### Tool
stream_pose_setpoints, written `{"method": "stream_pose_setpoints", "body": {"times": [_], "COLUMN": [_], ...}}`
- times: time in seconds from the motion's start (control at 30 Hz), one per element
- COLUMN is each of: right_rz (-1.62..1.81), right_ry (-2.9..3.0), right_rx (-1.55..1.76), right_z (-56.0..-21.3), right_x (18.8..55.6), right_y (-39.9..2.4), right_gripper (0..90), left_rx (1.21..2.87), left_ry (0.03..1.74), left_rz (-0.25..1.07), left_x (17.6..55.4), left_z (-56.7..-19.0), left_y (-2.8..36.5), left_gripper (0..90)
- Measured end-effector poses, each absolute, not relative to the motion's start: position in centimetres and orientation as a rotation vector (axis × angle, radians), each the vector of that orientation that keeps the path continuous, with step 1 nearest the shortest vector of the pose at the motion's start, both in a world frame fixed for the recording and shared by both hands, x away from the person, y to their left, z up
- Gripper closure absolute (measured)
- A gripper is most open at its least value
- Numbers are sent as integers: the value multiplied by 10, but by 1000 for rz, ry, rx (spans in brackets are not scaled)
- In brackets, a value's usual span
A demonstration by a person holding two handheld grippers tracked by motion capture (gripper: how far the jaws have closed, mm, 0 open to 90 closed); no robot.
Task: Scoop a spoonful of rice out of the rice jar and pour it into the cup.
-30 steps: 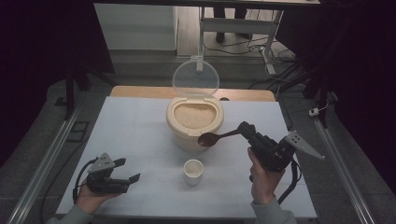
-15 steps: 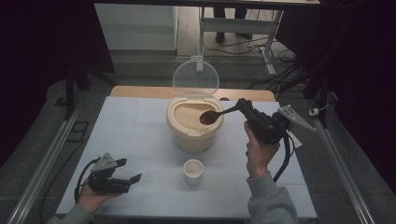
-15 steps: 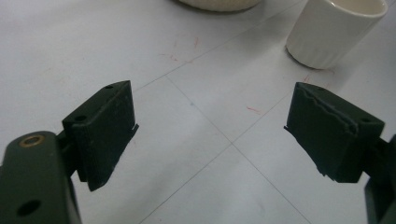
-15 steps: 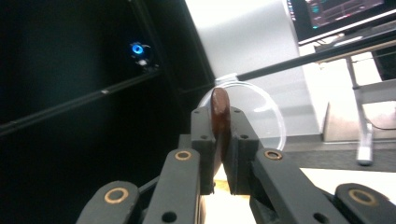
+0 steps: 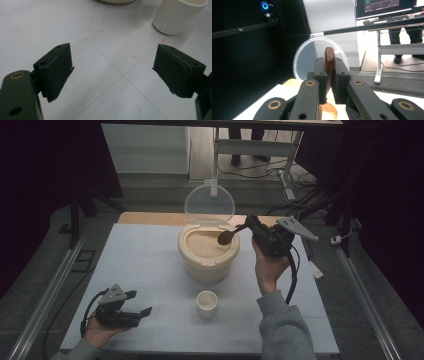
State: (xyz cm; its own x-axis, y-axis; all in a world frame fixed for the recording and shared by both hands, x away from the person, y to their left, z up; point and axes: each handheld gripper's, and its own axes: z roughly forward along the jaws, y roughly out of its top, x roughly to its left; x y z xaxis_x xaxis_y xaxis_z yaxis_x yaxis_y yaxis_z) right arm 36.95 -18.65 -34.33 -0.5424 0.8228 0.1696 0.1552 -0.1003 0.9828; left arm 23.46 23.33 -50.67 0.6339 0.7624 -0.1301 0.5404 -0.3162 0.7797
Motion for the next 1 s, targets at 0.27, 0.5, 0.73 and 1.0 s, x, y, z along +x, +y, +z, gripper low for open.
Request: {"method": "stream_pose_setpoints", "body": {"times": [0.27, 0.5, 0.73, 1.0], "right_rz": [1498, 1431, 1591, 1754], "right_ry": [1717, 1757, 1729, 1655], "right_rx": [962, 966, 1229, 1494], "right_z": [-351, -362, -380, -390], "right_x": [374, 379, 390, 398], "right_y": [-166, -153, -165, -182], "right_gripper": [839, 839, 837, 835], "left_rx": [2014, 2018, 2027, 2027], "left_ry": [1016, 1013, 1007, 1005], "left_rz": [330, 325, 323, 324], "left_x": [235, 234, 235, 235], "left_z": [-507, -508, -508, -508], "left_y": [232, 231, 229, 229], "left_gripper": [156, 157, 157, 157]}}
